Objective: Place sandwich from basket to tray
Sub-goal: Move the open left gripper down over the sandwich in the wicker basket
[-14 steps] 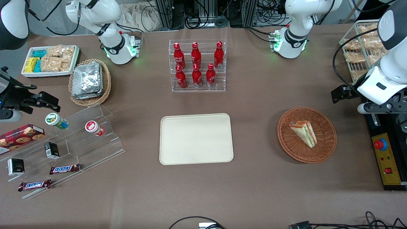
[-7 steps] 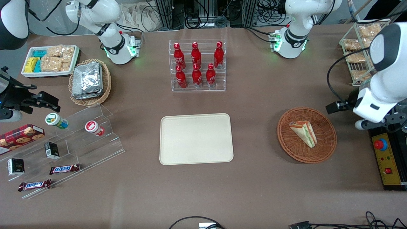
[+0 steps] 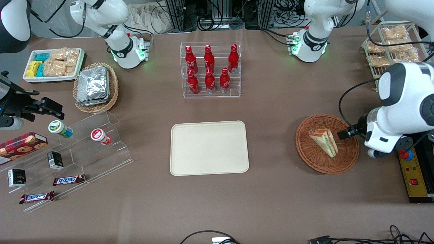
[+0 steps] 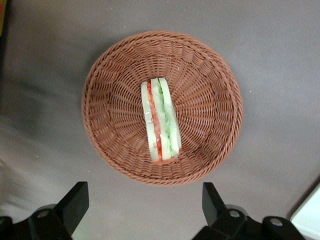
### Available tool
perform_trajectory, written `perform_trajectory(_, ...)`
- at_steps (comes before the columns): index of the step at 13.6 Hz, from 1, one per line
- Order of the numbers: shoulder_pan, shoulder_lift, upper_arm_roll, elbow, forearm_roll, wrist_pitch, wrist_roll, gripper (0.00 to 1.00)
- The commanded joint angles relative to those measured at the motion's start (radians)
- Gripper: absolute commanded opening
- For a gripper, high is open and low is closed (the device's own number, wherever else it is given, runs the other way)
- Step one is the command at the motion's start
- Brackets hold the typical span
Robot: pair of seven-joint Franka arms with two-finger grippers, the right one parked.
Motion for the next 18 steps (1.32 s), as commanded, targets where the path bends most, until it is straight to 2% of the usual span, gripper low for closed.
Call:
perform_trajectory(1,0.002,0.037,-0.005,-0.02,-0.01,0.04,-0.059,1.0)
perform_trajectory(4,0.004,0.066,-0.003,-0.089,-0.058,0.127,-0.088,1.0)
perform_trajectory(6,0.004,0.104,-0.003,-0.118,-0.056,0.182,-0.16,1.0)
perform_trajectory(11,0.023,0.187,0.0,-0.138,-0.055,0.245,-0.165,1.0)
perform_trajectory(17,0.039,0.189,0.0,-0.258,-0.043,0.397,-0.165,0.99)
perform_trajectory(18,0.039,0.189,0.0,-0.256,-0.043,0.397,-0.163,0.83)
